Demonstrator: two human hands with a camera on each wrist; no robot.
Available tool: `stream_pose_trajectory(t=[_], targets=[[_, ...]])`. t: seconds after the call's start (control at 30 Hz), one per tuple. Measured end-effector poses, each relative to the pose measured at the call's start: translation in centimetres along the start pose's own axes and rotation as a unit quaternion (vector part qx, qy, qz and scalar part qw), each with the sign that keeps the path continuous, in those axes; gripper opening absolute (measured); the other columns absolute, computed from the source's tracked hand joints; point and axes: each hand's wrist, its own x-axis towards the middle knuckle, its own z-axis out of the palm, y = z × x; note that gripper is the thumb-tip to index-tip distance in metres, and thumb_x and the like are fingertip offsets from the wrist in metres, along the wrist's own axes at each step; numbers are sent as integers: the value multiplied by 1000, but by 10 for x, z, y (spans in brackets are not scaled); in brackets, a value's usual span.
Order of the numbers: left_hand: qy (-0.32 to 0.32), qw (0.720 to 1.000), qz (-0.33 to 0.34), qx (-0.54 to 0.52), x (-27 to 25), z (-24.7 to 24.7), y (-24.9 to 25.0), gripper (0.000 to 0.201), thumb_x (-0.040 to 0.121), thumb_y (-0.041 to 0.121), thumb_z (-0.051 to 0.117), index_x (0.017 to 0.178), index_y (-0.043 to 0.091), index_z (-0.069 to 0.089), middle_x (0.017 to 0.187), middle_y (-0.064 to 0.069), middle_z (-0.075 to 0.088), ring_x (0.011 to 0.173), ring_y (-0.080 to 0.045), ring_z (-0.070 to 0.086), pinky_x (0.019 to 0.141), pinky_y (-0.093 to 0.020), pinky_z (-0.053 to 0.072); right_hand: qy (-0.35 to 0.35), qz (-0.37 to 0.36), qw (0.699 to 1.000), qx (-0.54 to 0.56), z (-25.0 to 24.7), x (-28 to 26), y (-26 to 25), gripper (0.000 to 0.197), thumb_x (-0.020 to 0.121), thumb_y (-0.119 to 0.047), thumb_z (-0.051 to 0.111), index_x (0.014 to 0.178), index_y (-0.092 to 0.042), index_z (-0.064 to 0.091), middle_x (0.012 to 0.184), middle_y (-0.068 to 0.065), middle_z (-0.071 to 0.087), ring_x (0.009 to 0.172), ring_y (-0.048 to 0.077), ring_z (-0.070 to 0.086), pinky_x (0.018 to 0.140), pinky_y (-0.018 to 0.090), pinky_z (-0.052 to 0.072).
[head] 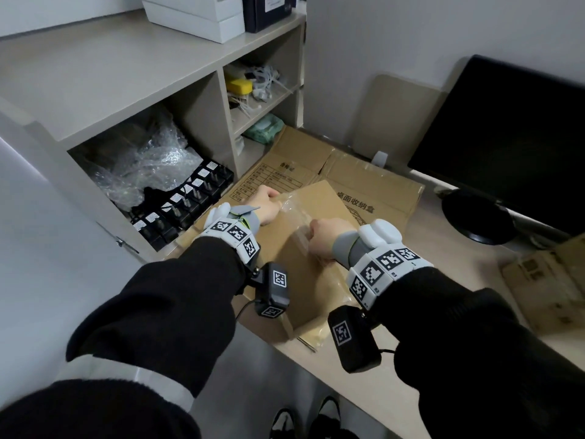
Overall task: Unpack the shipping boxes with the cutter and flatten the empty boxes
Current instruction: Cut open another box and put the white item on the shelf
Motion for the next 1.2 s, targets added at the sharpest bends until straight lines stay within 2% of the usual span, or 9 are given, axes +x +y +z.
stream_pose_trajectory(t=[0.17,0.23,0.3,0.47,0.63,0.77,0.97,1.03,1.2], targets=[[37,999,18,17,-9,5,5,30,97,25,47,128,24,46,132,-10,50,123,-29,44,110,-40,30,-5,10,1000,-15,16,-26,14,29,94,-13,44,121,-7,52,89,4,60,84,24,57,69,31,48],[83,995,29,54,-17,12,6,31,98,26,45,129,24,45,146,-10,33,134,-32,27,112,-41,23,-5,-4,999,-49,18,-27,15,35,92,-9,50,127,-7,50,110,7,63,95,25,61,72,31,48],[118,989,32,81,-34,23,10,42,96,31,44,137,23,37,157,-10,11,142,-34,8,115,-51,15,-6,-11,999,-45,17,-29,18,34,90,-6,52,124,-7,52,108,9,65,96,27,63,68,29,46],[71,988,-1,136,-84,49,25,94,81,61,54,152,30,1,156,-3,-27,141,-36,-26,111,-66,2,-10,-28,999,-35,17,-33,24,30,88,-5,52,118,-4,57,94,10,69,78,25,57,65,30,50],[66,993,-44,88,-105,63,18,93,84,62,50,151,38,-9,154,-8,-32,138,-38,-33,113,-62,-2,-5,-70,997,-35,21,-41,21,30,94,-9,44,121,-4,56,111,12,67,99,29,64,62,30,46],[52,992,-57,100,-108,63,16,90,88,60,47,150,37,-13,153,-11,-33,137,-41,-33,112,-62,-3,3,-97,992,-76,28,-55,24,33,97,-11,39,127,-4,52,123,13,59,110,30,58,79,32,44],[38,990,-71,113,-102,63,20,90,87,61,46,150,36,-13,153,-13,-32,138,-43,-30,112,-62,-4,-47,-85,994,-54,36,-73,34,30,91,-3,44,116,1,60,86,8,67,68,23,56,51,28,41],[43,989,-72,121,-102,61,20,90,87,62,46,150,36,-13,154,-14,-31,138,-44,-29,112,-61,-4,-45,-63,997,-2,40,-73,37,30,90,-7,41,112,-1,61,69,3,60,57,19,54,50,24,41],[44,988,-71,129,-103,62,18,90,88,62,45,150,36,-14,154,-14,-31,139,-44,-27,112,-60,-4,-46,-52,997,42,49,-76,43,21,94,-12,36,100,-6,55,62,2,59,49,16,54,49,23,43]])
